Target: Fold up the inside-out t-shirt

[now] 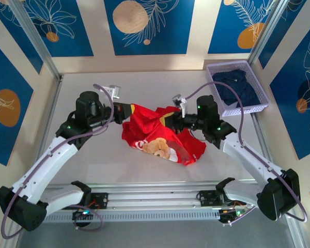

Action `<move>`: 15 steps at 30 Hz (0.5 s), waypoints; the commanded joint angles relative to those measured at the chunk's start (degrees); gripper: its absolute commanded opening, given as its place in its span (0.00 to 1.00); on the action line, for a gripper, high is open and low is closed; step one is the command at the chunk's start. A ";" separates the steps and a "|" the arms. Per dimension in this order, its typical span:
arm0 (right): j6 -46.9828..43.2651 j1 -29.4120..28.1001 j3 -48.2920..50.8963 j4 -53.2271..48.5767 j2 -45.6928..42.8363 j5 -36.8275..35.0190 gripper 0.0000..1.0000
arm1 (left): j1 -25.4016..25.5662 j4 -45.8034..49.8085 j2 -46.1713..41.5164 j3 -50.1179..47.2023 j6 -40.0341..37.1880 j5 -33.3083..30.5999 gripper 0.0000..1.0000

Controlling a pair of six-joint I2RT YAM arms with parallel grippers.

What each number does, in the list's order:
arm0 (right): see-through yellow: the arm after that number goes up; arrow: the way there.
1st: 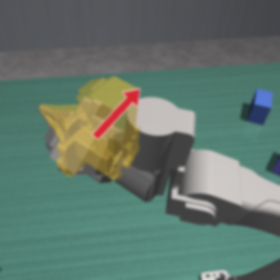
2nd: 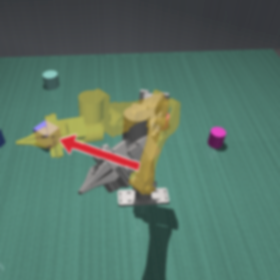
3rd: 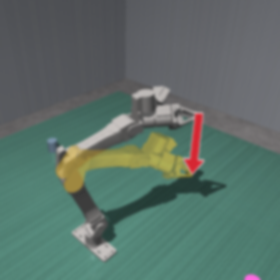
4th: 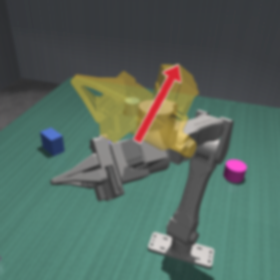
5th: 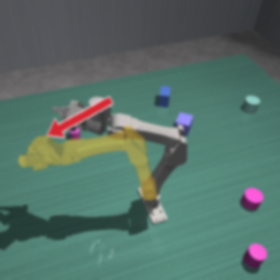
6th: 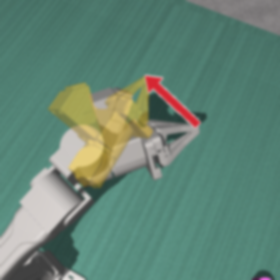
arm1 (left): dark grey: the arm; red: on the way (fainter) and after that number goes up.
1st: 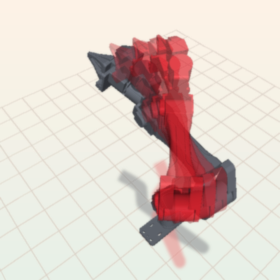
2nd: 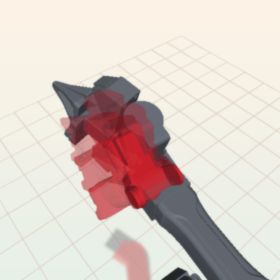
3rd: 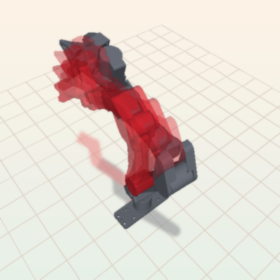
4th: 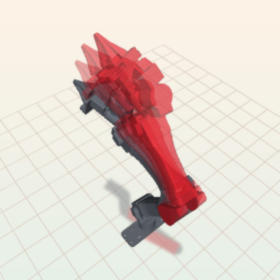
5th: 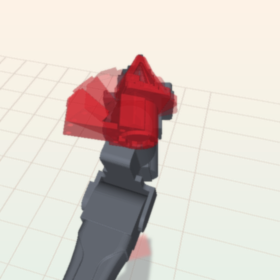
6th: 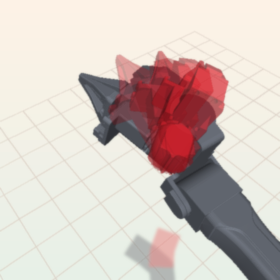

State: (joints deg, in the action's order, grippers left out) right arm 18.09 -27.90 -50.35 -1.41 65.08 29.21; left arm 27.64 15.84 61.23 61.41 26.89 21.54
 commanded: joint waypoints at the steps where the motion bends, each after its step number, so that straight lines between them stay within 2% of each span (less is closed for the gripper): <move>1: 3.24 0.83 0.98 6.12 -0.68 11.72 0.00 | -0.92 4.74 0.21 0.25 -2.53 -4.82 0.00; 4: 5.46 1.01 0.88 9.93 0.77 14.11 0.00 | -0.92 6.06 1.53 -0.04 -4.12 -6.04 0.00; 9: 6.87 1.01 -0.42 10.34 3.48 14.41 0.00 | -0.92 2.48 2.38 -1.38 -3.97 0.13 0.00; 12: 3.89 0.96 -2.43 2.78 3.98 8.88 0.00 | -0.92 -0.73 1.58 -2.23 -2.72 4.85 0.00; 15: 0.33 0.38 -4.93 -6.24 4.43 -1.15 0.07 | -0.92 -4.55 0.73 -2.61 0.35 10.64 0.00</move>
State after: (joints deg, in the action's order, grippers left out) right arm 21.89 -27.20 -51.79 0.67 69.36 36.23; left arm 27.33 16.71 63.51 59.37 25.02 24.86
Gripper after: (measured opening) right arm 0.067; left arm 0.036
